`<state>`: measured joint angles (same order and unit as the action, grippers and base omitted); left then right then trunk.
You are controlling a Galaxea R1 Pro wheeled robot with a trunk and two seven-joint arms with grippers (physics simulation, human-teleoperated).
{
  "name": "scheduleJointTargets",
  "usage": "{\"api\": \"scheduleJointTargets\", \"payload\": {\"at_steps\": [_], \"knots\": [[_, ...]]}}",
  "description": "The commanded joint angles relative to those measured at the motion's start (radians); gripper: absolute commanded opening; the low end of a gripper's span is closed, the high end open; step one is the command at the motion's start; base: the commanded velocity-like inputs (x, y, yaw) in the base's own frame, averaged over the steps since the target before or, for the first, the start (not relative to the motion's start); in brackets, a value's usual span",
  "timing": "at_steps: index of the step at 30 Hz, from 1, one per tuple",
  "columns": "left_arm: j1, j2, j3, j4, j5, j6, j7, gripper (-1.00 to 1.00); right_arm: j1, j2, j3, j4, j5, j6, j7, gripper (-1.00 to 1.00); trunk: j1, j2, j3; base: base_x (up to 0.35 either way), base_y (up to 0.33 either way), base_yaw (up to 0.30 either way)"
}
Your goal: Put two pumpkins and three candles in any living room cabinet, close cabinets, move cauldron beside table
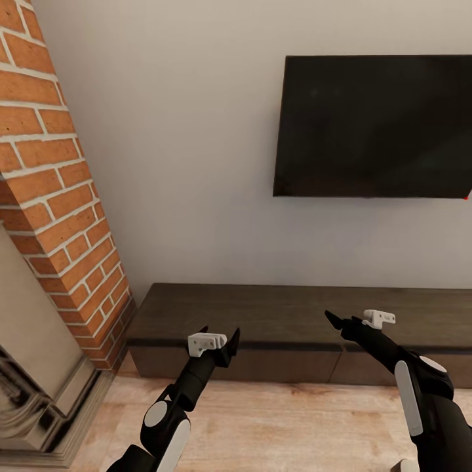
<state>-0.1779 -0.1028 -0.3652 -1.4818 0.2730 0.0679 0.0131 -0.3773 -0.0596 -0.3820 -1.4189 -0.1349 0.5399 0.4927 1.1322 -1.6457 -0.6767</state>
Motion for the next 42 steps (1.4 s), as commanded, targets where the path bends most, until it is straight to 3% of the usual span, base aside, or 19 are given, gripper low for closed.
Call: {"api": "scheduleJointTargets", "payload": {"at_steps": [1,24,26,28,30,35,37,40,42], "knots": [[0.000,0.000,0.000,0.000,0.000,0.001,0.000,1.00,0.000,-0.001,0.000,0.000,0.000,0.000,0.001,1.00,0.004,-0.007,-0.003,0.000,0.000,0.000],[0.000,-0.004,0.008,-0.001,0.006,-0.005,0.002,1.00,0.000,0.000,0.002,0.000,-0.008,0.005,0.006,1.00,0.081,-0.147,-0.066,0.000,0.000,0.000],[0.000,-0.008,0.010,-0.002,0.022,-0.008,0.002,1.00,0.000,0.001,0.004,0.000,-0.008,0.005,0.006,1.00,0.088,-0.161,-0.072,0.000,0.000,0.000],[0.000,-0.009,0.016,-0.003,0.071,-0.012,0.000,1.00,0.000,0.001,0.028,0.000,-0.007,0.004,0.006,1.00,0.096,-0.175,-0.078,0.000,0.000,0.000],[0.000,-0.009,0.020,-0.004,0.096,-0.016,-0.003,1.00,0.000,0.000,0.045,0.001,-0.005,0.004,0.005,1.00,0.104,-0.189,-0.085,0.000,0.000,0.000],[0.000,-0.008,0.024,-0.005,0.121,-0.021,-0.005,1.00,0.002,0.000,0.067,0.000,-0.005,0.003,0.006,1.00,0.123,-0.224,-0.100,0.000,0.000,0.000],[0.000,-0.010,0.025,-0.006,0.125,-0.022,-0.004,1.00,0.005,-0.003,0.088,-0.001,-0.004,0.004,0.047,1.00,0.130,-0.238,-0.107,0.000,0.000,0.000],[0.000,-0.012,0.026,-0.009,0.126,-0.022,-0.004,1.00,0.008,-0.008,0.095,-0.001,0.002,0.005,0.157,1.00,0.142,-0.259,-0.116,0.000,0.000,0.000],[-0.007,-0.013,0.026,-0.010,0.127,-0.022,-0.004,1.00,0.010,-0.009,0.097,0.001,0.018,0.004,0.193,1.00,0.150,-0.273,-0.122,0.000,0.000,0.000]]}}
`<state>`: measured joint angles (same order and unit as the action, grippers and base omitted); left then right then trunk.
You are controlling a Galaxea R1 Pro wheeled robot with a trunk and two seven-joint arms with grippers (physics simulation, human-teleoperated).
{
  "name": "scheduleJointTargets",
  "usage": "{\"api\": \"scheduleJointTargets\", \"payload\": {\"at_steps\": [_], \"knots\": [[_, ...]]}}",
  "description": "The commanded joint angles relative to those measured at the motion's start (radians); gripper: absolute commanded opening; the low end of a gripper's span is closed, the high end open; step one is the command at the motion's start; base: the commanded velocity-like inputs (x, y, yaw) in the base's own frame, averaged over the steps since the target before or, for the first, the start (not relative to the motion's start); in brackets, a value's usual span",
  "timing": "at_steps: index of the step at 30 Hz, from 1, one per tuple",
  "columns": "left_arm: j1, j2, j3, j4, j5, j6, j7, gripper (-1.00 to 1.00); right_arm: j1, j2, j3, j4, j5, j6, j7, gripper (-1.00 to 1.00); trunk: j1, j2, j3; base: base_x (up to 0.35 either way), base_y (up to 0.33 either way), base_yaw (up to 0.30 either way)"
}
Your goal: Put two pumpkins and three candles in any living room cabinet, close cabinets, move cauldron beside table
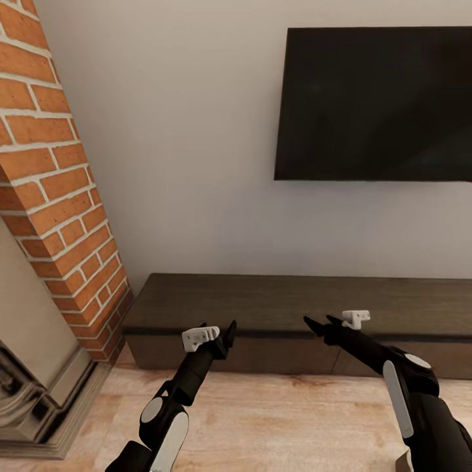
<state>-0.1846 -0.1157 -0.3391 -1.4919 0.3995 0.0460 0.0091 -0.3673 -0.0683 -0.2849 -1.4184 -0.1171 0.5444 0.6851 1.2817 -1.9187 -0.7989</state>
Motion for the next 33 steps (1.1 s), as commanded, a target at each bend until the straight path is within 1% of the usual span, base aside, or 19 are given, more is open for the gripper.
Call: {"api": "scheduleJointTargets", "payload": {"at_steps": [1,3,5,7,9,10,12,13,15,16,18,19,21,22,24,27,29,31,33], "knots": [[-0.007,0.000,0.000,0.000,0.000,0.000,-0.001,1.00,0.001,0.000,0.000,0.000,0.018,-0.001,0.009,1.00,0.004,-0.007,-0.003,0.000,0.000,0.000],[-0.029,0.001,0.000,0.001,0.002,0.000,-0.001,1.00,0.004,0.004,0.001,0.000,0.089,-0.005,0.020,1.00,0.012,-0.021,-0.009,0.000,0.000,0.000],[-0.059,0.001,0.000,0.003,0.005,0.001,-0.001,1.00,0.007,0.009,0.001,0.000,0.208,-0.034,0.020,1.00,0.019,-0.035,-0.016,0.000,0.000,0.000],[-0.071,0.001,0.002,0.005,0.029,0.001,-0.002,1.00,0.012,0.012,0.001,0.000,0.312,-0.102,0.015,1.00,0.027,-0.049,-0.022,0.000,0.000,0.000],[-0.075,0.002,0.014,0.004,0.055,0.001,-0.004,1.00,0.016,0.013,0.001,-0.001,0.377,-0.163,0.012,1.00,0.035,-0.063,-0.028,0.000,0.000,0.000],[-0.076,0.002,0.021,0.004,0.063,0.000,-0.004,1.00,0.017,0.013,0.001,-0.002,0.398,-0.184,0.010,1.00,0.038,-0.070,-0.031,0.000,0.000,0.000],[-0.077,0.003,0.038,0.005,0.071,-0.001,-0.003,1.00,0.020,0.013,0.001,-0.002,0.421,-0.208,0.002,1.00,0.046,-0.084,-0.038,0.000,0.000,0.000],[-0.077,0.003,0.063,0.005,0.075,-0.002,-0.004,1.00,0.023,0.012,0.001,-0.002,0.429,-0.222,-0.011,1.00,0.050,-0.091,-0.041,0.000,0.000,0.000],[-0.078,0.004,0.092,0.005,0.077,-0.002,-0.004,1.00,0.029,0.012,0.001,-0.002,0.439,-0.245,-0.037,1.00,0.058,-0.105,-0.047,0.000,0.000,0.000],[-0.082,0.004,0.109,0.006,0.078,-0.002,-0.005,1.00,0.039,0.013,0.001,-0.001,0.455,-0.275,-0.080,1.00,0.061,-0.112,-0.050,0.000,0.000,0.000],[-0.107,0.004,0.121,0.015,0.080,-0.001,-0.006,1.00,0.056,0.013,0.006,0.006,0.499,-0.317,-0.172,1.00,0.069,-0.126,-0.056,0.000,0.000,0.000],[-0.114,0.003,0.123,0.019,0.081,-0.001,-0.006,1.00,0.059,0.013,0.007,0.007,0.506,-0.322,-0.187,1.00,0.073,-0.133,-0.060,0.000,0.000,0.000],[-0.167,0.003,0.126,0.050,0.086,0.000,-0.006,1.00,0.071,0.013,0.018,0.026,0.532,-0.337,-0.232,1.00,0.081,-0.147,-0.066,0.000,0.000,0.000],[-0.208,0.003,0.127,0.070,0.103,0.003,-0.006,1.00,0.075,0.013,0.031,0.035,0.543,-0.351,-0.246,1.00,0.084,-0.154,-0.069,0.000,0.000,0.000],[-0.243,0.004,0.127,0.098,0.146,0.008,-0.009,1.00,0.090,0.014,0.048,0.041,0.566,-0.382,-0.269,1.00,0.092,-0.168,-0.075,0.000,0.000,0.000],[-0.267,0.007,0.128,0.153,0.239,0.012,-0.063,1.00,0.114,0.021,0.072,0.047,0.627,-0.426,-0.359,1.00,0.104,-0.189,-0.085,0.000,0.000,0.000],[-0.280,0.010,0.129,0.173,0.306,0.017,-0.135,1.00,0.127,0.026,0.082,0.062,0.668,-0.459,-0.439,1.00,0.111,-0.203,-0.091,0.000,0.000,0.000],[-0.284,0.011,0.129,0.179,0.340,0.026,-0.167,1.00,0.134,0.028,0.086,0.074,0.686,-0.481,-0.479,1.00,0.119,-0.217,-0.097,0.000,0.000,0.000],[-0.286,0.012,0.129,0.175,0.394,0.075,-0.198,1.00,0.147,0.029,0.107,0.090,0.714,-0.511,-0.542,1.00,0.127,-0.231,-0.103,0.000,0.000,0.000]]}}
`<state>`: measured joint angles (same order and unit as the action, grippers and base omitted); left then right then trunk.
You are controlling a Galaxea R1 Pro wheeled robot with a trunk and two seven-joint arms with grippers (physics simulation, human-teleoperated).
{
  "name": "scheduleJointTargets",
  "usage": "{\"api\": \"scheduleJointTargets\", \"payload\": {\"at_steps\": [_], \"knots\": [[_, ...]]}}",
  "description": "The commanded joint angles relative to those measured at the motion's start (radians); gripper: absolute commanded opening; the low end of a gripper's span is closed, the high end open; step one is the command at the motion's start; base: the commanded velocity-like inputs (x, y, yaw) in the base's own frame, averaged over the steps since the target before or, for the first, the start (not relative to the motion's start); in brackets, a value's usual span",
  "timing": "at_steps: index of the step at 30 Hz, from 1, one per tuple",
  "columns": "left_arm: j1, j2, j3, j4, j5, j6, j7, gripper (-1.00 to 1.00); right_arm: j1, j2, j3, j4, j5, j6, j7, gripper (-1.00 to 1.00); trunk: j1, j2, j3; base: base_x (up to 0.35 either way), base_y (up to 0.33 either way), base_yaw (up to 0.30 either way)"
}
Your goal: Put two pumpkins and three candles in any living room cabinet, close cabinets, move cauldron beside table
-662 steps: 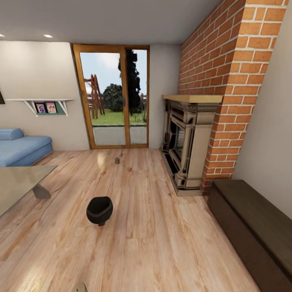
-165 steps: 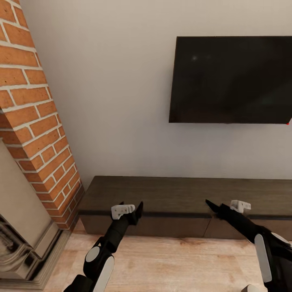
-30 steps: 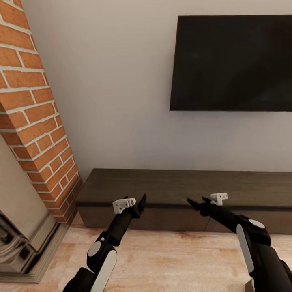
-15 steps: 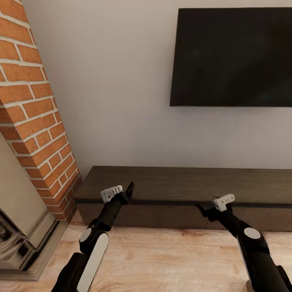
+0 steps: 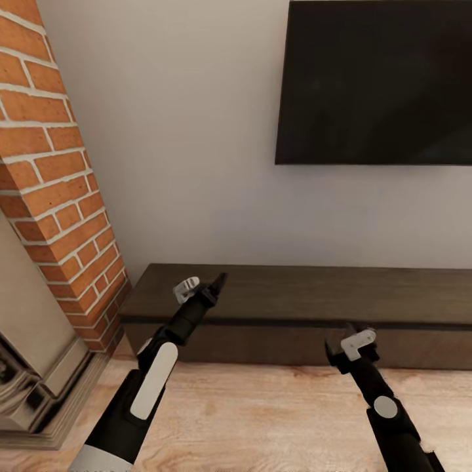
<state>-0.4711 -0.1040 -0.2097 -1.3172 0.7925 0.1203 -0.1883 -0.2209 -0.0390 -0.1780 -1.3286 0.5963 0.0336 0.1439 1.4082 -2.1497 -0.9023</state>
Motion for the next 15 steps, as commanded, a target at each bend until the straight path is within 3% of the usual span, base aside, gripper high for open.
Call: {"api": "scheduleJointTargets", "payload": {"at_steps": [1,3,7,8,10,11,12,15], "knots": [[-0.001,0.001,0.001,-0.009,0.039,0.043,-0.019,1.00,0.014,0.000,0.025,0.009,0.021,-0.009,-0.047,1.00,0.004,-0.007,-0.003,0.000,0.000,0.000],[-0.001,0.001,0.001,-0.017,0.101,0.104,-0.055,1.00,0.042,0.001,0.080,0.018,0.064,-0.016,-0.155,1.00,0.012,-0.021,-0.009,0.000,0.000,0.000],[-0.001,0.000,0.000,-0.027,0.142,0.140,-0.108,1.00,0.073,-0.001,0.205,0.046,0.119,-0.018,-0.369,1.00,0.027,-0.049,-0.022,0.000,0.000,0.000],[-0.001,-0.001,-0.002,-0.030,0.150,0.159,-0.130,1.00,0.079,-0.001,0.276,0.081,0.142,-0.018,-0.493,1.00,0.031,-0.056,-0.025,0.000,0.000,0.000],[-0.002,-0.001,-0.002,-0.032,0.183,0.201,-0.156,1.00,0.082,-0.002,0.355,0.138,0.175,-0.016,-0.649,1.00,0.038,-0.070,-0.031,0.000,0.000,0.000],[-0.001,0.000,-0.001,-0.035,0.218,0.230,-0.174,1.00,0.082,-0.002,0.397,0.171,0.197,-0.013,-0.735,1.00,0.042,-0.077,-0.035,0.000,0.000,0.000],[-0.001,0.016,0.011,-0.042,0.298,0.285,-0.207,1.00,0.083,-0.001,0.483,0.234,0.245,-0.007,-0.924,1.00,0.046,-0.084,-0.038,0.000,0.000,0.000],[-0.002,0.025,0.018,-0.043,0.315,0.302,-0.212,1.00,0.083,-0.001,0.521,0.277,0.270,-0.004,-1.018,1.00,0.058,-0.105,-0.047,0.000,0.000,0.000]]}}
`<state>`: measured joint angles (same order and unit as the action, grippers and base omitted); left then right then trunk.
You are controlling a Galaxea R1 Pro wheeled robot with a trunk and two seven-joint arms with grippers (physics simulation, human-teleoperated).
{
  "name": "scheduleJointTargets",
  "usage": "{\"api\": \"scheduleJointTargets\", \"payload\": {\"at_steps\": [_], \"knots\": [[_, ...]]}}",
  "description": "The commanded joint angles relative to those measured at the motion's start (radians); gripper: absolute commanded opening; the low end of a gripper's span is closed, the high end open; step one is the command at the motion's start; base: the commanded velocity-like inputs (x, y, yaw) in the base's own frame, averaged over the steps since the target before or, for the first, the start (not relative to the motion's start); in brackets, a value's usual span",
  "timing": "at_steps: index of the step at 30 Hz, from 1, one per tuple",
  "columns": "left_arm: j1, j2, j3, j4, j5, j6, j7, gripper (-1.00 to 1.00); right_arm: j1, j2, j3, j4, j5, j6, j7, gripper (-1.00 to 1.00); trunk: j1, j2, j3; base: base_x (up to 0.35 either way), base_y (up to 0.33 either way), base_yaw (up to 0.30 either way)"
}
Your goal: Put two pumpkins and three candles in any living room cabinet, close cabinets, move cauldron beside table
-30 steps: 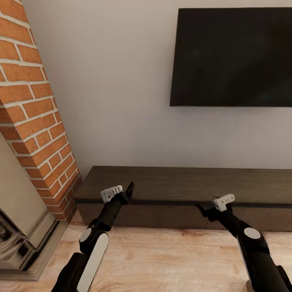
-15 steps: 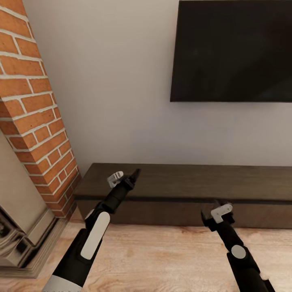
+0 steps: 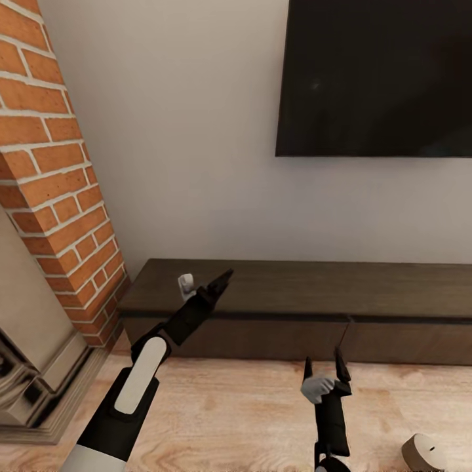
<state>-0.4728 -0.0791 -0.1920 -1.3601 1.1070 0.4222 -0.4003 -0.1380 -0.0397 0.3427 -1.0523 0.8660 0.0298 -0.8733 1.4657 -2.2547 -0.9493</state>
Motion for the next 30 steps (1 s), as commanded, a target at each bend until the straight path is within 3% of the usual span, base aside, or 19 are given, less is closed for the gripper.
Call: {"api": "scheduleJointTargets", "payload": {"at_steps": [1,4,6,10,14,17,23,30], "knots": [[0.000,0.001,0.001,-0.001,0.003,0.008,-0.001,1.00,0.000,0.002,0.013,0.024,0.010,0.001,-0.034,1.00,0.004,-0.007,-0.003,0.000,0.000,0.000],[-0.001,0.000,0.003,-0.009,0.008,0.050,-0.003,1.00,-0.001,0.013,0.041,0.094,0.054,0.002,-0.128,1.00,0.015,-0.028,-0.013,0.000,0.000,0.000],[-0.002,-0.001,0.003,-0.024,0.009,0.078,-0.003,1.00,-0.001,0.019,0.049,0.120,0.116,0.002,-0.186,1.00,0.023,-0.042,-0.019,0.000,0.000,0.000],[-0.003,-0.003,0.002,-0.037,0.017,0.091,-0.001,1.00,-0.002,0.041,0.053,0.134,0.181,0.010,-0.213,1.00,0.038,-0.070,-0.031,0.000,0.000,0.000],[-0.003,-0.004,-0.002,-0.039,0.038,0.093,0.000,1.00,-0.005,0.046,0.054,0.136,0.194,0.029,-0.208,1.00,0.054,-0.098,-0.044,0.000,0.000,0.000],[-0.003,-0.006,-0.005,-0.037,0.041,0.093,0.000,1.00,-0.008,0.047,0.056,0.135,0.214,0.051,-0.179,1.00,0.065,-0.119,-0.053,0.000,0.000,0.000],[-0.003,-0.010,-0.006,-0.036,0.042,0.095,0.000,1.00,-0.012,0.049,0.057,0.127,0.291,0.064,-0.054,1.00,0.088,-0.161,-0.072,0.000,0.000,0.000],[-0.003,-0.010,-0.006,-0.036,0.043,0.095,0.000,1.00,-0.017,0.049,0.058,0.127,0.307,0.065,0.034,1.00,0.115,-0.210,-0.094,0.000,0.000,0.000]]}}
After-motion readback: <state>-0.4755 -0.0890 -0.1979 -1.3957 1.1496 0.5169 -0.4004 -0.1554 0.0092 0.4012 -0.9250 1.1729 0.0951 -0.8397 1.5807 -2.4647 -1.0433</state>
